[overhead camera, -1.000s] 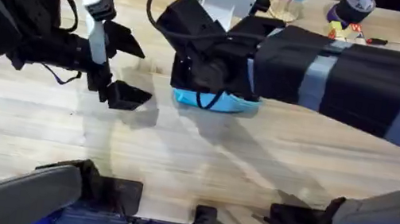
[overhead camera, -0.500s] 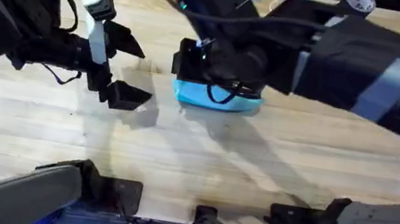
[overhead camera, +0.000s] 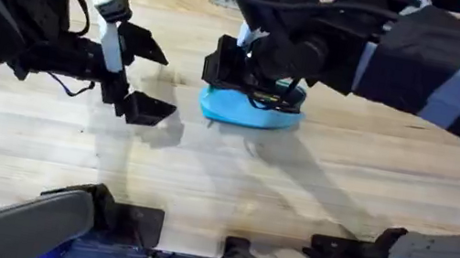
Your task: Unzip the bag, pick up the pens from the table one at a time and place them inside, then zip the bag closed.
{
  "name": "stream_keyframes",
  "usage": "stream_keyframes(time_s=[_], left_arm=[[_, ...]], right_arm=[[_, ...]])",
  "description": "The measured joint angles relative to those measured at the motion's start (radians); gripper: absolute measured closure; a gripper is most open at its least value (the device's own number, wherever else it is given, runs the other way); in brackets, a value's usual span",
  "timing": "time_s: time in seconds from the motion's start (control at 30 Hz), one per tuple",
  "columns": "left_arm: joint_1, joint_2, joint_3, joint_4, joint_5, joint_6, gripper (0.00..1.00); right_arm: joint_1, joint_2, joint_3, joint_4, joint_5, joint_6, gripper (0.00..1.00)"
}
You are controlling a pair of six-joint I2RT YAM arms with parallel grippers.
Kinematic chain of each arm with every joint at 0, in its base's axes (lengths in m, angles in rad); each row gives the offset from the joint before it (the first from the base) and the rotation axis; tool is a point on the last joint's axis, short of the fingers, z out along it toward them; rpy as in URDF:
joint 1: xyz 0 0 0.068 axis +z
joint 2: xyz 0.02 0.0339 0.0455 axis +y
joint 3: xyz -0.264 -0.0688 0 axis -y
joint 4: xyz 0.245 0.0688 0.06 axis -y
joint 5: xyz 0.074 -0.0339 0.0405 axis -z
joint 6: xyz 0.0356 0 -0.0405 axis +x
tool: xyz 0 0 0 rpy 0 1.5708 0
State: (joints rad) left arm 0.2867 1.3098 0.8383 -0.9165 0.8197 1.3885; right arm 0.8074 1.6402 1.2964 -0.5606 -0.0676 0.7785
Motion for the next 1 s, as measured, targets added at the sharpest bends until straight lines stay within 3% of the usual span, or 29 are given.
stream_keyframes(time_s=[0.43,0.63,1.0], left_arm=[[-0.002,0.011,0.0,0.005,0.109,0.0,0.008],[-0.033,0.146,0.0,0.022,0.186,0.0,0.008],[-0.12,0.356,0.0,0.188,0.353,0.0,0.008]], right_arm=[[0.0,0.0,0.0,0.002,-0.002,-0.005,0.971],[0.0,0.0,0.0,0.011,-0.004,-0.005,0.971],[0.0,0.0,0.0,0.014,-0.004,-0.017,0.971]])
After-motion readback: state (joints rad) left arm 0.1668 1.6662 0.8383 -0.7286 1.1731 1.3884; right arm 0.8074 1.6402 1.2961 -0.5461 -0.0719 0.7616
